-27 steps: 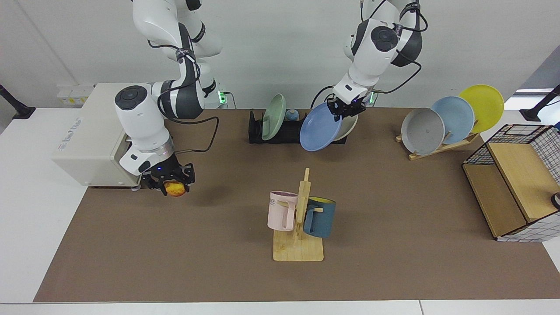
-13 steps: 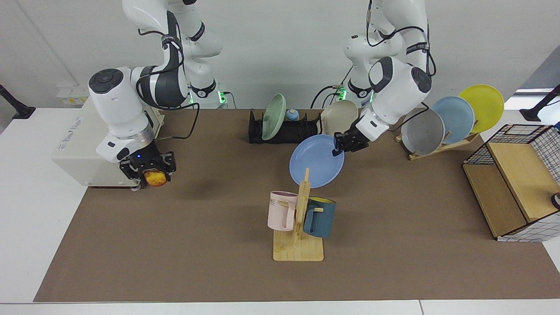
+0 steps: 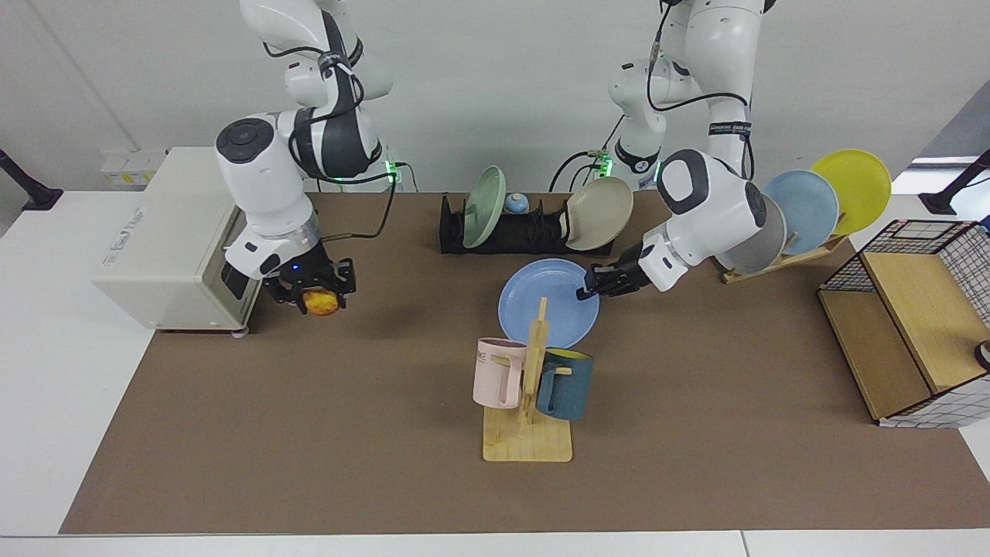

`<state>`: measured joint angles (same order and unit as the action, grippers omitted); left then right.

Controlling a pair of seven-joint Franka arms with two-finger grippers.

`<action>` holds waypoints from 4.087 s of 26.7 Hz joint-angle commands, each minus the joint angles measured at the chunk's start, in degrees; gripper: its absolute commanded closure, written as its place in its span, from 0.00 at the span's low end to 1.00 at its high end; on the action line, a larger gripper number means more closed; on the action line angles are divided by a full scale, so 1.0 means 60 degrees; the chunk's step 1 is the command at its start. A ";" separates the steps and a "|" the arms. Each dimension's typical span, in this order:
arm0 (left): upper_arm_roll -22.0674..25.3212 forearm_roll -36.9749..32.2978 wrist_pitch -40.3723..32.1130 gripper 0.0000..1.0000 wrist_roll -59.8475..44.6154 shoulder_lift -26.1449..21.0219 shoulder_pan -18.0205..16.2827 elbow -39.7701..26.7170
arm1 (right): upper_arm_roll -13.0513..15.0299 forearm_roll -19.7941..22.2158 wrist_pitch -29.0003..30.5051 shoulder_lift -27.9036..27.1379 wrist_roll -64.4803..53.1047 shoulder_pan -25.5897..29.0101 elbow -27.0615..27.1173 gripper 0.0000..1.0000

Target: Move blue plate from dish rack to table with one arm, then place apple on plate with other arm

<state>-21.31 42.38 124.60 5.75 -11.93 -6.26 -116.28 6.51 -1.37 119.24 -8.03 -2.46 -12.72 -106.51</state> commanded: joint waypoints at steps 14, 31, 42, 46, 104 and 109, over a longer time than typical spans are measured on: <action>-0.0565 -0.0777 0.1220 0.69 0.0508 -0.1176 0.0516 0.0190 | -0.0015 -0.0080 0.0180 0.0591 0.2620 -0.1512 -0.0763 1.00; -0.0565 -0.6064 -0.2249 0.41 -0.2347 -0.0078 0.0296 0.2357 | -0.0030 -0.0094 0.1849 0.0153 0.5374 -0.3328 -0.1364 1.00; -0.0477 -0.7150 -0.4432 0.12 -0.2510 0.1461 0.0267 0.3601 | -0.0015 -0.0095 0.3972 -0.1429 0.7132 -0.4808 -0.1203 1.00; -0.0477 -0.7400 -0.4668 0.01 -0.2510 0.1563 0.0252 0.3882 | -0.0029 -0.0095 0.4545 -0.1840 0.7543 -0.5073 -0.1174 1.00; 0.1529 -0.6580 -0.5987 0.00 -0.2320 0.2867 0.1336 0.3853 | 0.0263 0.0110 -0.1267 0.1249 0.2609 -0.1574 0.0481 0.00; 0.1618 -0.6595 -0.5943 0.00 -0.2291 0.2853 0.1424 0.3867 | 0.0278 0.0111 -0.2147 0.1836 0.1159 -0.0505 0.0496 0.00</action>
<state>-12.80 2.02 89.27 -8.34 4.68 1.05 -93.10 9.01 -0.97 109.65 0.05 11.57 -20.85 -102.02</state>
